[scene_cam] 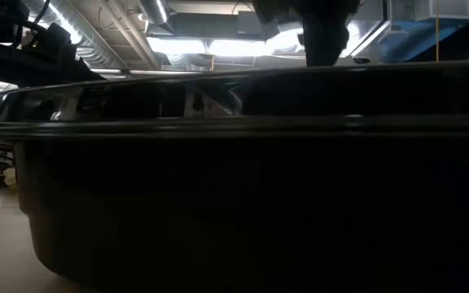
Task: Pick and placing Produce into tupperware
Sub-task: Put the bottom right red strawberry into the black container
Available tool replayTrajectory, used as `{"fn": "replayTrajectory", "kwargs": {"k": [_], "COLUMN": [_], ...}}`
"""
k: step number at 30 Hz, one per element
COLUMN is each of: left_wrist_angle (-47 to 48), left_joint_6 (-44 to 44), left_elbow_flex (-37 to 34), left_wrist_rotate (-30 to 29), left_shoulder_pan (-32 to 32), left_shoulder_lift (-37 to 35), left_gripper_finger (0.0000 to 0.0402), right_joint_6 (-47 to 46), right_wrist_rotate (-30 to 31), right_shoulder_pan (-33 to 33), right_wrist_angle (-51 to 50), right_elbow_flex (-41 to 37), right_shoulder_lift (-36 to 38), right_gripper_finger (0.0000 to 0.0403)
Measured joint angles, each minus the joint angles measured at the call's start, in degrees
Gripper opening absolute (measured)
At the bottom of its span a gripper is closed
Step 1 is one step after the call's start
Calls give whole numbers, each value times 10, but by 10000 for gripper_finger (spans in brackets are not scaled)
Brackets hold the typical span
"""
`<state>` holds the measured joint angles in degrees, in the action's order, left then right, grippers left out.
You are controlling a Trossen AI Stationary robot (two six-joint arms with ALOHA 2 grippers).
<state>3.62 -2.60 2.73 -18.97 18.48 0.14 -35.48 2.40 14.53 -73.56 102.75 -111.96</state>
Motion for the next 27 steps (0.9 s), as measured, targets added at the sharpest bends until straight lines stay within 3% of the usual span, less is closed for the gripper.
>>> {"fn": "replayTrajectory", "kwargs": {"k": [9,18,27], "left_wrist_angle": [0,-2,-2], "left_joint_6": [3,3,6], "left_elbow_flex": [0,0,0], "left_wrist_rotate": [0,0,0], "left_shoulder_pan": [0,0,0], "left_shoulder_lift": [0,0,0], "left_gripper_finger": [125,125,125], "right_joint_6": [-45,-134,-203], "right_wrist_rotate": [-17,-75,-64], "right_shoulder_pan": [-56,-63,-39], "right_wrist_angle": [26,183,188], "right_elbow_flex": [-89,-192,-205], "right_shoulder_lift": [0,0,0], "right_gripper_finger": [124,88,85]}}
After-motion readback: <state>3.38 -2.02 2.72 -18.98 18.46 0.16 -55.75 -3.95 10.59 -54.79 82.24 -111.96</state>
